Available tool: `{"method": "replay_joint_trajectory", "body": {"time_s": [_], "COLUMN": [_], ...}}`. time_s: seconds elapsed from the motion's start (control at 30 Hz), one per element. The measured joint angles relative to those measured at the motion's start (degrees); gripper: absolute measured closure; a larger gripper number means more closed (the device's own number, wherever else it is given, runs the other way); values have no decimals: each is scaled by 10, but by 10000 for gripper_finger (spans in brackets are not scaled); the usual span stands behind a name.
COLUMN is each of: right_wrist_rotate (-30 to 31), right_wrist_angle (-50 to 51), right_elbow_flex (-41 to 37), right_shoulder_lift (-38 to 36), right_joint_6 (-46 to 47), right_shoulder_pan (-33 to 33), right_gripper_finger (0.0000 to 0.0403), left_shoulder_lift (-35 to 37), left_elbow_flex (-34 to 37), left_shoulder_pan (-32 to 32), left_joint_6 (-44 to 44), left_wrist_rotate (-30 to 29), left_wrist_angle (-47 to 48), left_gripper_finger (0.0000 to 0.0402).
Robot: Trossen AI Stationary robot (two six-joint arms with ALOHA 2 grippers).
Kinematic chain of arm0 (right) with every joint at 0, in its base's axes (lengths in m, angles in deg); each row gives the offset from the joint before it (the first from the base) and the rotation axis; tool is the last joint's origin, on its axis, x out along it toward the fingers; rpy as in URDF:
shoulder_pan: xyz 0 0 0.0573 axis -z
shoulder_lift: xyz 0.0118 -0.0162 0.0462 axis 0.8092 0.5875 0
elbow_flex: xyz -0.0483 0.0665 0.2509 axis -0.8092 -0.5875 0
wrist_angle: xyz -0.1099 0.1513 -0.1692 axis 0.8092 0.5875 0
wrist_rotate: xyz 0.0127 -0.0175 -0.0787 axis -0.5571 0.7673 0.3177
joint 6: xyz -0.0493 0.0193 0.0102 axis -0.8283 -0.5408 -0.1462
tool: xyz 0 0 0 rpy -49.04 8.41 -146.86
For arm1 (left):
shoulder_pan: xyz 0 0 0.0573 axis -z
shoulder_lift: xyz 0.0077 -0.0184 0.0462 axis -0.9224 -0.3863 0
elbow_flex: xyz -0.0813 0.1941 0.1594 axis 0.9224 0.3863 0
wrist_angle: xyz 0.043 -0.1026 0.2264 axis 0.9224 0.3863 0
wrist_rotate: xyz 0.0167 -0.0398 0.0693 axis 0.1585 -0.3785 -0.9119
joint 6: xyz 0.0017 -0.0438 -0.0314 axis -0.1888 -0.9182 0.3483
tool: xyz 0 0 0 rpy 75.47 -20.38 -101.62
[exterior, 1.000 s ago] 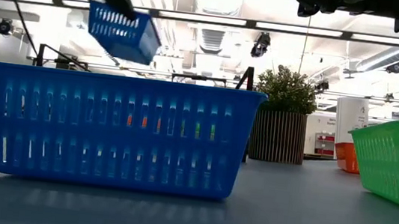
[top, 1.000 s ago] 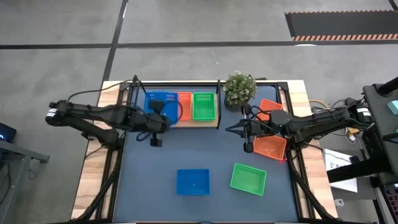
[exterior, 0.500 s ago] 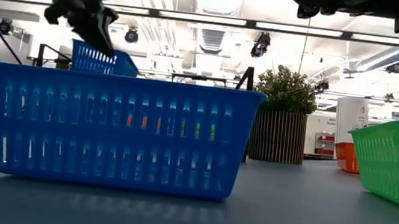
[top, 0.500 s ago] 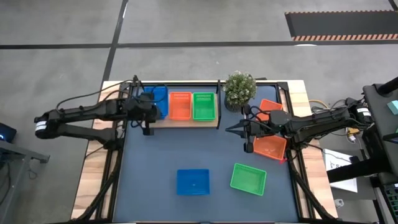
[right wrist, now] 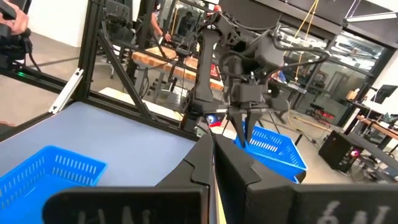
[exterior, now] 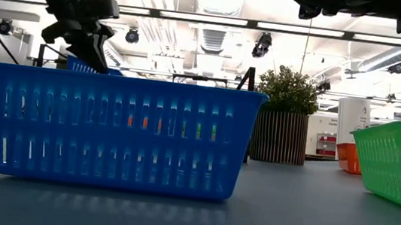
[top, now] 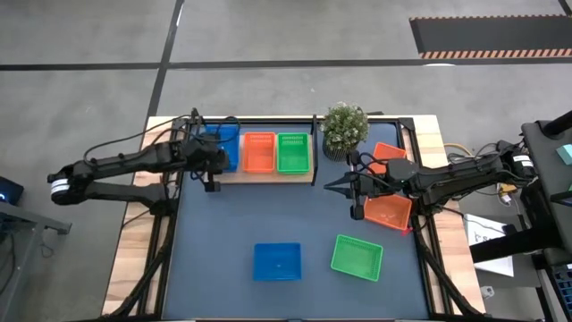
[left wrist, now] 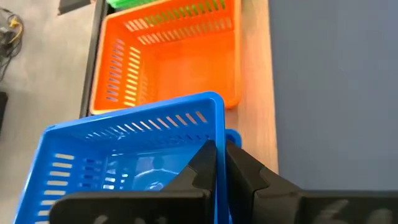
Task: Stack baskets on shelf by color
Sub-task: Stack the top blue bin on top of the blue bin on the shelf
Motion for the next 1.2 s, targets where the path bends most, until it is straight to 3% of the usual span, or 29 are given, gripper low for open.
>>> {"method": "replay_joint_trajectory", "body": {"time_s": [0.43, 0.83, 1.2], "right_wrist_rotate": [0, 0, -1], "right_wrist_angle": [0, 0, 2], "right_elbow_flex": [0, 0, 0], "right_shoulder_lift": [0, 0, 0], "right_joint_6": [1, 9, 12], "right_shoulder_pan": [0, 0, 0], "right_gripper_finger": [394, 394, 394], "left_shoulder_lift": [0, 0, 20], "left_elbow_flex": [9, 9, 8], "left_shoulder_pan": [-5, -5, -4], "left_joint_6": [1, -3, -72], "left_wrist_rotate": [2, -11, 16], "left_wrist_angle": [-9, -9, -8], "left_gripper_finger": [399, 328, 322]}}
